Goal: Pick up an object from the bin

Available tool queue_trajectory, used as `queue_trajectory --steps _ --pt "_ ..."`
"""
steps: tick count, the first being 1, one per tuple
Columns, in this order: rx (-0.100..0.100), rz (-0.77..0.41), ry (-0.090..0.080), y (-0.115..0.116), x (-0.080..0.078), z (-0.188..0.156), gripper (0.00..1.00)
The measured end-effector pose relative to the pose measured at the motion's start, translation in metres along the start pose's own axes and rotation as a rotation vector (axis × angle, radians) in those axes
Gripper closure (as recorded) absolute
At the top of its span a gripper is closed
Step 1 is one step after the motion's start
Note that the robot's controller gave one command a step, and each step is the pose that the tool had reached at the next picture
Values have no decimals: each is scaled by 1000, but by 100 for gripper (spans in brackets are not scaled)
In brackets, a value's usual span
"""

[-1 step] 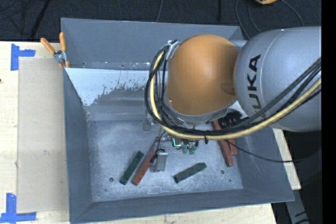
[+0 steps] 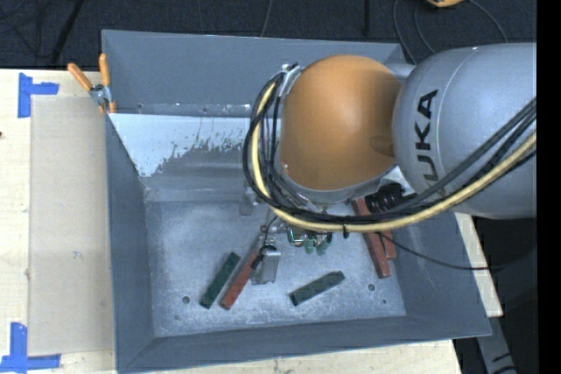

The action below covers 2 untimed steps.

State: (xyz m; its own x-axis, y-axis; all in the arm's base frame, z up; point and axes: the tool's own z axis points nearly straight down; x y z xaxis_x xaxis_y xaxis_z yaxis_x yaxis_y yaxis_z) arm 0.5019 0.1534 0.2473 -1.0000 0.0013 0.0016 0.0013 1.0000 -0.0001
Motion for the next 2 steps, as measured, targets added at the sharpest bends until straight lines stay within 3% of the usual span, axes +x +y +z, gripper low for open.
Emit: queue_trajectory --steps 2 --pt "-1 -58 -4 -17 -10 117 0"
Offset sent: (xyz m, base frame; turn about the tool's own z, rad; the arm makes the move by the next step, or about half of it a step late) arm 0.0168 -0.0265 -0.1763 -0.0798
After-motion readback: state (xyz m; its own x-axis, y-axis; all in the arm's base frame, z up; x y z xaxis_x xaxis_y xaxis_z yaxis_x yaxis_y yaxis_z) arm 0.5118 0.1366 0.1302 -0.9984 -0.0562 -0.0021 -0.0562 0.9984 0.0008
